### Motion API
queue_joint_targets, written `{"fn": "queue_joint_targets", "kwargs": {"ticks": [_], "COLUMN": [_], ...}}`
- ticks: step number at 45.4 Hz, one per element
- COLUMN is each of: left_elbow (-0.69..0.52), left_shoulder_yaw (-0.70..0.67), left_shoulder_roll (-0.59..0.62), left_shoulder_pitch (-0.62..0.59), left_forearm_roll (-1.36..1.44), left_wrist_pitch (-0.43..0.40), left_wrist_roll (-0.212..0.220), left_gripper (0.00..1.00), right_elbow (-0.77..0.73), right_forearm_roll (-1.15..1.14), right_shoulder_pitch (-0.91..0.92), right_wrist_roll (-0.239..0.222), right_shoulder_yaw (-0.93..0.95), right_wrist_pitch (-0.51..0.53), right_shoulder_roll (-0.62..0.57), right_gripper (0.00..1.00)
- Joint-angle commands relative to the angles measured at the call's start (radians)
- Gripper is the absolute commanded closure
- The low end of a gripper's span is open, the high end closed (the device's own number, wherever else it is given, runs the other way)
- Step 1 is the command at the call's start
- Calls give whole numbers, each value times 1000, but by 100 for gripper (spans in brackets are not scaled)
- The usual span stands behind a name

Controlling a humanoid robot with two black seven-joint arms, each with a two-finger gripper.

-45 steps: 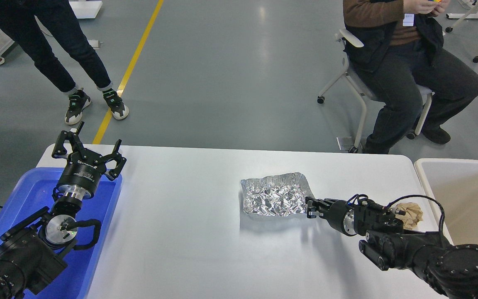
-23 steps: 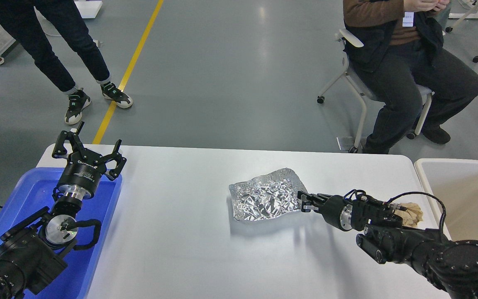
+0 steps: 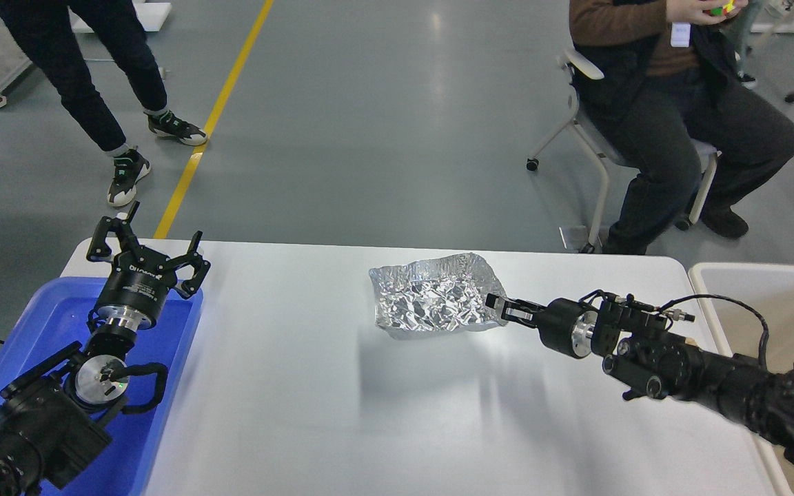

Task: Tidy desktop
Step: 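Lift the foil wrapper and swing it toward the white bin, then release the foil wrapper into the white bin with the right gripper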

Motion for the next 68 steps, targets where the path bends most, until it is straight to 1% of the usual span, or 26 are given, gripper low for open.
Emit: {"fn": "queue_joint_targets", "kwargs": {"ticks": [1,9,18,25,30,39,40,41,49,53,56,63,68], "left_elbow": [0,0,0,0,0,0,0,0,0,0,0,0,0], "left_shoulder_yaw": [0,0,0,0,0,-1,-1,0,-1,0,-1,0,-1], "left_shoulder_roll": [0,0,0,1,1,0,1,0,1,0,1,1,1], "left_shoulder_pitch": [0,0,0,0,0,0,0,0,2,2,2,2,2], "left_forearm_roll": [0,0,0,0,0,0,0,0,0,0,0,0,0], "left_wrist_pitch": [0,0,0,0,0,0,0,0,0,0,0,0,0], "left_wrist_roll": [0,0,0,1,0,0,0,0,1,0,0,0,0], "left_gripper": [0,0,0,0,0,0,0,0,0,0,0,0,0], "right_elbow": [299,399,402,363,272,-18,-89,-117,-326,-407,-449,-470,-475], "right_forearm_roll": [31,31,24,14,14,36,62,80,253,344,431,631,731], "right_shoulder_pitch": [143,235,290,289,270,142,101,82,-67,-145,-206,-314,-383], "right_wrist_roll": [-13,-27,-32,-78,-102,-101,-101,-101,-104,-110,-130,-208,-266], "right_shoulder_yaw": [-17,-17,-20,-25,-25,-5,-4,-2,-2,1,1,10,55], "right_wrist_pitch": [42,111,174,177,180,185,185,185,198,198,197,185,177], "right_shoulder_roll": [-233,-368,-467,-534,-563,-576,-576,-574,-563,-557,-551,-542,-530], "right_gripper": [100,100,100,100,100,100,100,100,100,100,100,100,100]}}
